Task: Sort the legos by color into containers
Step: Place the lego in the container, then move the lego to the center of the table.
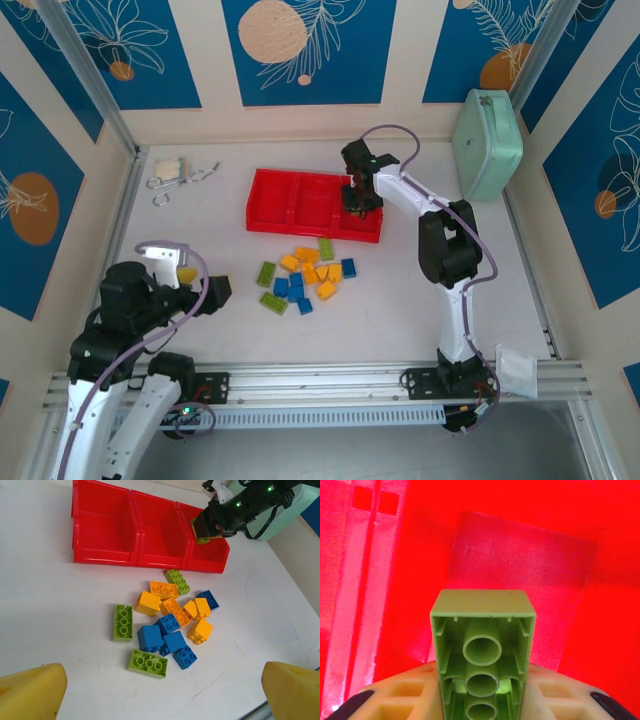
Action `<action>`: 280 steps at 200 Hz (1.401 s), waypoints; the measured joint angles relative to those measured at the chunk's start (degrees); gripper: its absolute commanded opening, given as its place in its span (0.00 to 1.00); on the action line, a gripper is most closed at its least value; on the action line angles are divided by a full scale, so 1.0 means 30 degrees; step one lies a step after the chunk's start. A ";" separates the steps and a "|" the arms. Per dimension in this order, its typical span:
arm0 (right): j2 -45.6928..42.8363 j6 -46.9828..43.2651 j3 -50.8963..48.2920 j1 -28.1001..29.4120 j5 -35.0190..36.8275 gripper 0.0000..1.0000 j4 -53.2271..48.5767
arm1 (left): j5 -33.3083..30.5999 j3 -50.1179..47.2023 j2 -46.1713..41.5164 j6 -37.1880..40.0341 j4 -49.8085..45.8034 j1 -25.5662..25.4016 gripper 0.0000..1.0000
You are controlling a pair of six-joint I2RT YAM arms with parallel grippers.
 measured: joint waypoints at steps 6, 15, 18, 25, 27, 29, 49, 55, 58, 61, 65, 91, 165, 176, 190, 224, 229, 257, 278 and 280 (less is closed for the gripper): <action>0.0000 -0.0124 0.0029 0.0007 0.0007 0.47 0.0000 | -0.0007 -0.0015 0.0000 0.0007 0.0007 0.0000 0.99; 0.0000 -0.0131 0.0036 0.0000 0.0007 0.53 0.0015 | -0.0066 -0.0029 0.0000 0.0007 0.0000 0.0000 0.99; -0.0007 -0.0226 0.0036 0.0000 0.0007 0.54 0.0007 | -0.0066 -0.0044 0.0000 0.0000 0.0000 0.0000 0.99; -0.0007 -0.0299 0.0036 0.0000 0.0051 0.60 -0.0022 | -0.0073 -0.0066 0.0000 0.0000 0.0007 0.0000 0.99; -0.0007 -0.0240 0.0036 0.0000 0.0058 0.61 -0.0015 | -0.0080 -0.0066 0.0000 0.0000 0.0000 0.0000 0.99; -0.0007 -0.0153 0.0036 0.0000 0.0058 0.62 -0.0007 | -0.0080 -0.0073 0.0000 0.0000 0.0000 0.0000 0.99; -0.0131 -0.0146 0.0036 -0.0015 -0.0073 0.72 0.0029 | -0.0153 -0.0102 0.0022 0.0000 0.0000 0.0000 0.99; -0.0240 -0.0131 0.0036 -0.0015 -0.0095 0.75 0.0051 | -0.0182 -0.0102 0.0036 0.0000 0.0000 0.0000 0.99; -0.0299 -0.0219 0.0029 -0.0015 -0.0066 0.76 0.0044 | -0.0204 -0.0102 0.0058 0.0000 -0.0007 0.0000 0.99; -0.0379 -0.0146 0.0029 -0.0015 -0.0066 0.77 0.0022 | -0.0204 -0.0102 0.0066 0.0000 0.0000 0.0000 0.99; -0.0474 -0.0204 0.0015 -0.0015 -0.0087 0.79 0.0007 | -0.0219 -0.0102 0.0102 0.0000 -0.0007 0.0000 1.00; -0.1457 0.0131 -0.0364 0.0109 -0.0073 0.87 -0.0058 | -0.0306 -0.0102 0.0233 -0.0007 0.0000 0.0000 1.00; -0.7147 0.2557 -0.2025 0.3024 -0.0641 0.86 -0.0860 | -0.0576 -0.0102 0.0976 -0.0007 -0.0007 0.0000 0.99; -0.7847 0.2776 -0.2594 0.3614 -0.0750 0.82 -0.0903 | -0.0568 -0.0102 0.1093 -0.0007 -0.0007 0.0000 0.99; -0.8670 0.3191 -0.3745 0.4109 -0.0991 0.76 -0.0889 | -0.0568 -0.0102 0.1115 -0.0007 -0.0007 0.0000 0.99; -1.0061 0.4175 -0.7737 0.3767 -0.1144 0.67 -0.0794 | -0.0576 -0.0102 0.1115 -0.0007 -0.0007 0.0000 0.99; -1.0120 0.4248 -0.8276 0.3657 -0.1151 0.65 -0.0809 | -0.0576 -0.0102 0.1115 -0.0007 -0.0007 0.0000 0.99; -1.0083 0.4583 -1.0236 0.3235 -0.1129 0.61 -0.0787 | -0.0568 -0.0102 0.1173 -0.0007 -0.0007 0.0000 1.00; -0.9697 0.4605 -1.0564 0.3126 -0.1071 0.63 -0.0648 | -0.0576 -0.0102 0.1239 -0.0007 -0.0007 0.0000 0.99; -0.9632 0.4605 -1.0564 0.3133 -0.1056 0.63 -0.0627 | -0.0576 -0.0102 0.1239 -0.0007 -0.0007 0.0000 0.99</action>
